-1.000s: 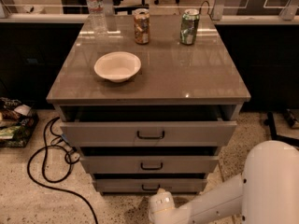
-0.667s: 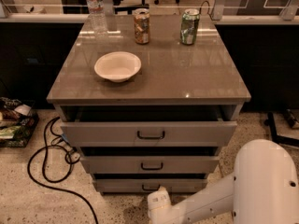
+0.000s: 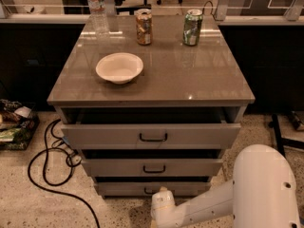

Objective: Open bottom drawer

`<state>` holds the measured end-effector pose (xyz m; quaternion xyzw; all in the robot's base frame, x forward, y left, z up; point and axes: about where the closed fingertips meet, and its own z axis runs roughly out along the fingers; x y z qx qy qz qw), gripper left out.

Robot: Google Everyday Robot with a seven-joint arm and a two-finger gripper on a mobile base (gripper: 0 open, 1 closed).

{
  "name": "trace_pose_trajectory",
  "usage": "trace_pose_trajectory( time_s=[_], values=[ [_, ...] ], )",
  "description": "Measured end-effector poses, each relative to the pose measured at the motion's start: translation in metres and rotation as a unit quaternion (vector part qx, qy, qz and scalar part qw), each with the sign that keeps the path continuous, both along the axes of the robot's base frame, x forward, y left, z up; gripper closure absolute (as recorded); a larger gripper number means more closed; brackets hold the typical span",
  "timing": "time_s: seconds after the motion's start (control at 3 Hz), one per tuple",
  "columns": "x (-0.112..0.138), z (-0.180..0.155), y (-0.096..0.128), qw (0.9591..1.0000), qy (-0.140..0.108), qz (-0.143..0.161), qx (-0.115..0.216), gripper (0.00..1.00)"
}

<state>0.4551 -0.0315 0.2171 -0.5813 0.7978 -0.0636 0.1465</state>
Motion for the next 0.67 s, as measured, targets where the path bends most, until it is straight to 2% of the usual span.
trace_pose_trajectory(
  time_s=[0.33, 0.67],
  values=[
    [0.012, -0.012, 0.018, 0.9981, 0.000, 0.032, 0.053, 0.00],
    [0.010, -0.010, 0.031, 0.9963, 0.003, 0.040, 0.076, 0.00]
  ],
)
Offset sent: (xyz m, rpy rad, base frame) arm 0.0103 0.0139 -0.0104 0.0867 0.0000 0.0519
